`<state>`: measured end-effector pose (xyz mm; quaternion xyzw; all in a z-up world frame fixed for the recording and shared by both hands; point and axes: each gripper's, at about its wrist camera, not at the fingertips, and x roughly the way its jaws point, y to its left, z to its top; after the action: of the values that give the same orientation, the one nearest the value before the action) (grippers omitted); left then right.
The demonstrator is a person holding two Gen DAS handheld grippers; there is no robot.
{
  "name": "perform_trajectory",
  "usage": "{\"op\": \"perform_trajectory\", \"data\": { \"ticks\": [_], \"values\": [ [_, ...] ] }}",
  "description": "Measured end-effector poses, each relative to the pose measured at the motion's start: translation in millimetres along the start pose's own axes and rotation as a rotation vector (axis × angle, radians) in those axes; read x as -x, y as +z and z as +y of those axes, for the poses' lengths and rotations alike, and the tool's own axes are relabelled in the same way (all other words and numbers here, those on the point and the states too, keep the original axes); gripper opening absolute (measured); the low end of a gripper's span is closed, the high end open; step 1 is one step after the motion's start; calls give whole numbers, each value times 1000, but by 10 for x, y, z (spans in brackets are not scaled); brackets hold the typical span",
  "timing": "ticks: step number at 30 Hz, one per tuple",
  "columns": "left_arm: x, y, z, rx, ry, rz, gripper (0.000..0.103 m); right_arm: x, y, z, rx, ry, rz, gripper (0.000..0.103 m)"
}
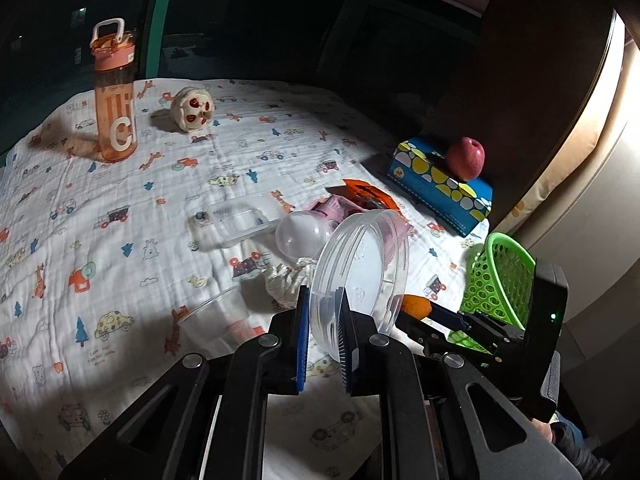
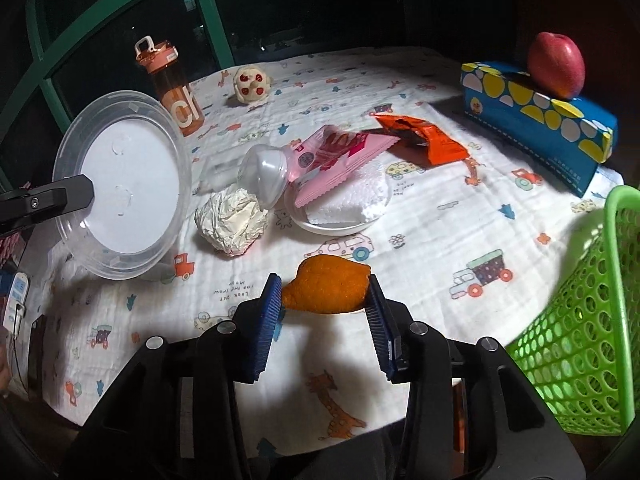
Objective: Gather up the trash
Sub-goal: 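Grasp the orange sponge piece with the right tool while the left tool lifts the lid, then carry the orange piece and lid over the basket and open both tools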
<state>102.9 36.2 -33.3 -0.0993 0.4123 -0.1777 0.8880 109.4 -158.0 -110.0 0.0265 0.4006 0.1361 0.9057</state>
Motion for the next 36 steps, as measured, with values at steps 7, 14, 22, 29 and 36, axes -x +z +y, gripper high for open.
{"op": "perform_trajectory", "data": {
  "ticks": [7, 14, 22, 29, 36],
  "values": [
    [-194, 161, -475, -84, -66, 19, 13, 442, 41, -442, -66, -59, -62, 43],
    [-406, 336, -1121, -185, -147, 35, 13, 884, -12, -1020, -153, -158, -118, 43],
    [-691, 392, -1937, -319, -223, 67, 13, 1247, -232, -1685, -253, -279, -134, 43],
    [-995, 361, -2492, -402, -260, 114, 13, 1415, -427, -2091, -315, -345, -123, 43],
    [-1238, 338, -2793, -441, -265, 151, 13, 1506, -549, -2306, -365, -363, -122, 46]
  ]
}}
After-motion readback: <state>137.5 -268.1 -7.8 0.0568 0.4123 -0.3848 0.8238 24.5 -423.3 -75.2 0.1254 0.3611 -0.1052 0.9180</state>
